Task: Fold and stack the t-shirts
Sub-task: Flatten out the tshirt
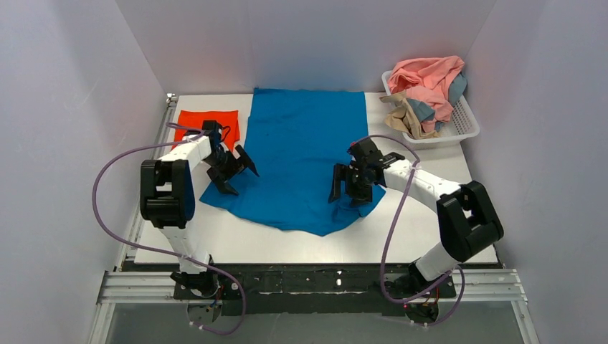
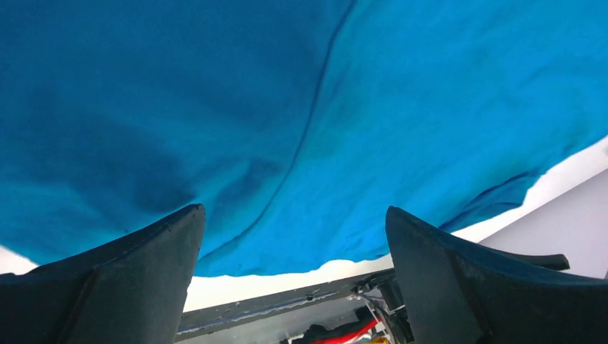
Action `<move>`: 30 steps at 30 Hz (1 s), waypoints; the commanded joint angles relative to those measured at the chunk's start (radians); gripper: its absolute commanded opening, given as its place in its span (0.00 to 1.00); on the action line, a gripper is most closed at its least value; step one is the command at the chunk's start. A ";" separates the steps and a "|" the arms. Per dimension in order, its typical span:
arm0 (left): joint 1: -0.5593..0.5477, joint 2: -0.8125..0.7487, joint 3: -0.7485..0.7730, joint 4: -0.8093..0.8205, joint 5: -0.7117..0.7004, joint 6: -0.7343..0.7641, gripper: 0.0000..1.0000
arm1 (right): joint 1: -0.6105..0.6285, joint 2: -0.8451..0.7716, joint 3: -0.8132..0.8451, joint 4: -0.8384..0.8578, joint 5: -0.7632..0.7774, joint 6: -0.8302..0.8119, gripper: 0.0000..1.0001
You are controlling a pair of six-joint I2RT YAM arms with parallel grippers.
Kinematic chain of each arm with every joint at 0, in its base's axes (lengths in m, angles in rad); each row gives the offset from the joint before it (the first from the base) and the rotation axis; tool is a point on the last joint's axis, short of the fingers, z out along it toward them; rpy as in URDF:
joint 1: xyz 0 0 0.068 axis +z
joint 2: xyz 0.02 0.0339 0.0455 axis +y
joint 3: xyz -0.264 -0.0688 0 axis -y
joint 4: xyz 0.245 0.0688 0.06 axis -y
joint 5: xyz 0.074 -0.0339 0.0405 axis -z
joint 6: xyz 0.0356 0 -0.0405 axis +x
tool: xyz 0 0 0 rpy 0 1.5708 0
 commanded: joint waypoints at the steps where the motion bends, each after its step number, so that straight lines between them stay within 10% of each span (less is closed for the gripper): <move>1: -0.035 0.038 -0.020 -0.105 0.043 0.015 0.98 | -0.007 0.067 -0.010 0.006 0.076 0.101 0.86; 14: -0.550 -0.019 -0.344 0.110 0.217 -0.231 0.98 | -0.142 0.477 0.488 -0.097 0.027 -0.023 0.85; 25: -0.892 0.257 0.094 0.558 0.356 -0.547 0.98 | -0.321 0.558 0.828 -0.185 -0.095 -0.242 0.85; 30: -0.889 0.163 0.235 0.191 0.238 -0.289 0.98 | -0.395 0.406 0.722 -0.223 0.012 -0.272 0.87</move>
